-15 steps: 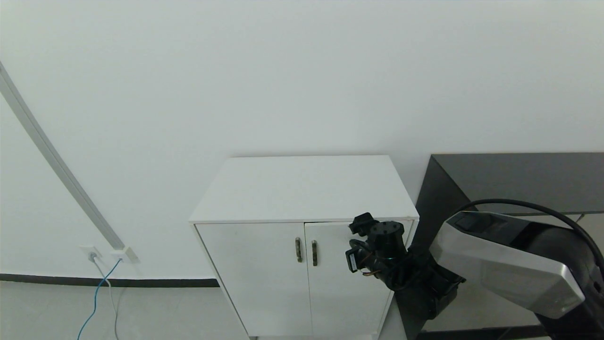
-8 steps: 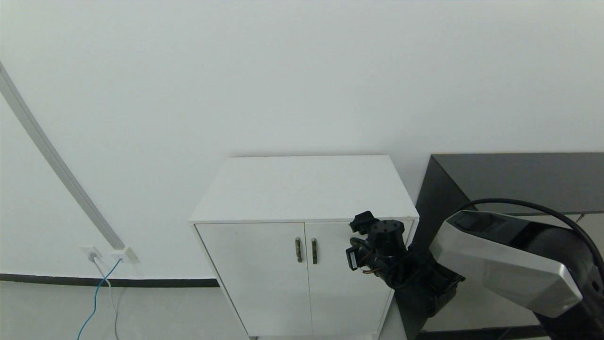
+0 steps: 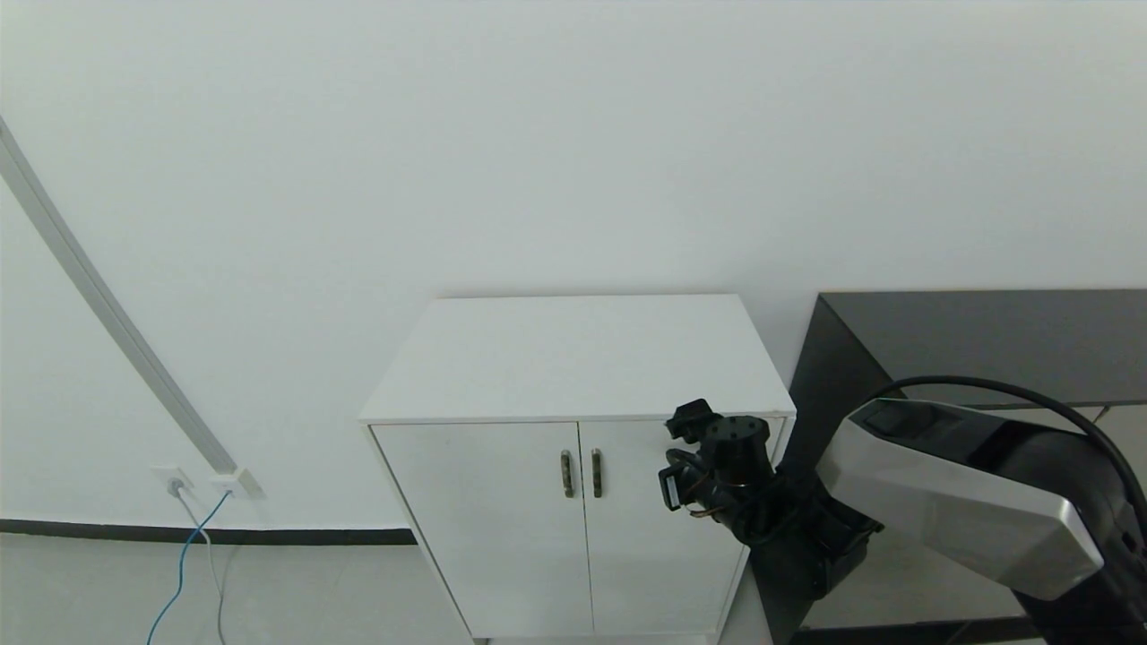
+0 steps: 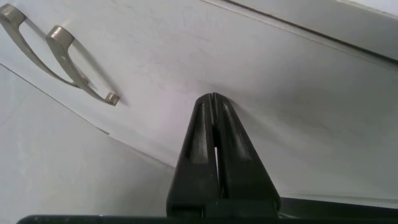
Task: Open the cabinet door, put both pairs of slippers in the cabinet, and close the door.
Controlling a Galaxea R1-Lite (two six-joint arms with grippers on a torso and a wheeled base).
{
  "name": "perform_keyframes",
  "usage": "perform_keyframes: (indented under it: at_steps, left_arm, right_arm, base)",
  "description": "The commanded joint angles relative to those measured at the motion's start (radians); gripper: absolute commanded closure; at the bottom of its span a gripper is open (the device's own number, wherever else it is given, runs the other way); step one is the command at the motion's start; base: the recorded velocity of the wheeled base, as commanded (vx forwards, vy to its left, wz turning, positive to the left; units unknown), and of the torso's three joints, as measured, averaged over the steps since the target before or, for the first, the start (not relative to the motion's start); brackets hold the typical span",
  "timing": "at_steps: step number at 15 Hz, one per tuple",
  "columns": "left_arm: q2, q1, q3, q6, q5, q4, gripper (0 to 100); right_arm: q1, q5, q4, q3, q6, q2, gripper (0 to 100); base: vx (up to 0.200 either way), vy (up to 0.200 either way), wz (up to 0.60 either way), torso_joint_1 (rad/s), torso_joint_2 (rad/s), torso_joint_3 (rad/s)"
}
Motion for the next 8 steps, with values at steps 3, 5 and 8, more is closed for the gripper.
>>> perform_keyframes:
  at_steps: [3,5,8]
  left_arm:
    - [0.001,0.0,0.0,0.0,0.0,0.0,100]
    - [0.001,0.0,0.0,0.0,0.0,0.0,100]
    - [0.001,0.0,0.0,0.0,0.0,0.0,100]
  right_arm:
    - [-0.006,0.0,0.0,-0.005,-0.001,0.002,100]
    - [-0.007,0.0,-0.003,0.001,-0.001,-0.006,100]
    - [0.01,0.0,-0.028,0.085,0.001,-0.066,100]
  base:
    - [0.0,0.0,0.0,0.0,0.0,0.0]
    - [0.0,0.0,0.0,0.0,0.0,0.0]
    - [0.0,0.0,0.0,0.0,0.0,0.0]
